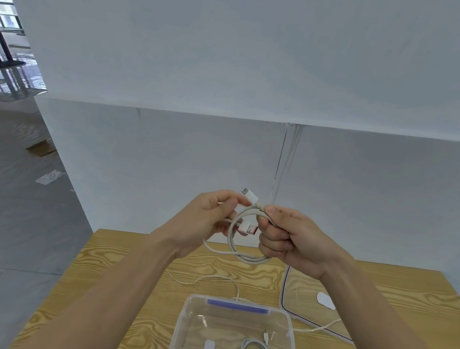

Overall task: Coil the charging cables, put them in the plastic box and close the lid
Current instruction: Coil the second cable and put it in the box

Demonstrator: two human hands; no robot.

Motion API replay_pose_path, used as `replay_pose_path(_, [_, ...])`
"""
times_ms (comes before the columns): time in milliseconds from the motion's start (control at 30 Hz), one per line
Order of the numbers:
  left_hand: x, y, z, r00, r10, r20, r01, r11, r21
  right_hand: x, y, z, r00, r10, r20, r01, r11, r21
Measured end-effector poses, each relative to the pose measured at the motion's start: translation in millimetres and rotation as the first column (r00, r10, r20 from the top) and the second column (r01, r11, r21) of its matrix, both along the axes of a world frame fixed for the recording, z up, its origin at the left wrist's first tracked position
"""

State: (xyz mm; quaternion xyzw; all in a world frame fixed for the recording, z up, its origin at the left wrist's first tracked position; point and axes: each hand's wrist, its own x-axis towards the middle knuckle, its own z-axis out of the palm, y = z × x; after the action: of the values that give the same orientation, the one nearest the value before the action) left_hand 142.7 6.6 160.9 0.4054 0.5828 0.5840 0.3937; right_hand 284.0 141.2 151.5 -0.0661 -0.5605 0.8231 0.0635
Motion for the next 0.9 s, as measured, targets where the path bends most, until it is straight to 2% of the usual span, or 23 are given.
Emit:
replay_pose_path(100, [10.8,4.9,-4.0,0.995,0.036,0.097,-0.040,0.999,0.034,-2.8,-6.0,-6.0,0.999,0.006,0.035,-0.006,1.000,-0.017])
replay_pose_path(167, [15.7,7.4,-6.2,0.995,0.033,0.092,-0.037,0.999,0.037,-4.3,-10.3,-8.8,0.999,-0.008,0.049,0.009,0.999,-0.031])
replay_pose_path(333, [16.0,10.7,-11.2,0.964,0.083,-0.252,-0.067,0.995,0.071,-4.5,-16.2,-12.5,0.982,-0.135,0.131,0.137,0.991,-0.007])
replay_pose_path(433, [12.8,7.5,-15.3,0.932,0.111,-0.346,-0.081,0.992,0.101,-6.3,-16.7,-13.6,0.972,-0.176,0.153,0.187,0.981,-0.061])
replay_pose_path(500, [7.5,4.0,-16.6,0.927,0.052,-0.373,-0.017,0.995,0.096,-7.3,-15.7,-13.0,0.971,-0.189,0.148,0.205,0.973,-0.104])
replay_pose_path(567, [1.3,-1.0,-16.6,0.885,-0.030,-0.464,0.075,0.994,0.078,-8.3,-14.7,-12.6,0.969,-0.199,0.144,0.218,0.967,-0.131])
replay_pose_path(633, [-3.5,-3.3,-19.5,0.777,-0.027,-0.629,0.100,0.992,0.081,-8.8,-14.2,-12.3,0.969,-0.203,0.141,0.224,0.961,-0.159])
replay_pose_path(733, [-6.5,1.7,-29.4,0.523,0.165,-0.836,0.039,0.975,0.217,-11.0,-14.5,-10.4,0.977,-0.173,0.124,0.191,0.970,-0.153])
replay_pose_path(833, [-8.0,8.1,-38.3,0.277,0.396,-0.875,-0.011,0.912,0.409,-13.4,-16.4,-9.0,0.982,-0.154,0.110,0.171,0.970,-0.174])
replay_pose_path(900, [-5.4,10.5,-39.5,0.149,0.545,-0.825,-0.010,0.835,0.550,-12.8,-17.3,-8.2,0.989,-0.121,0.089,0.136,0.972,-0.193])
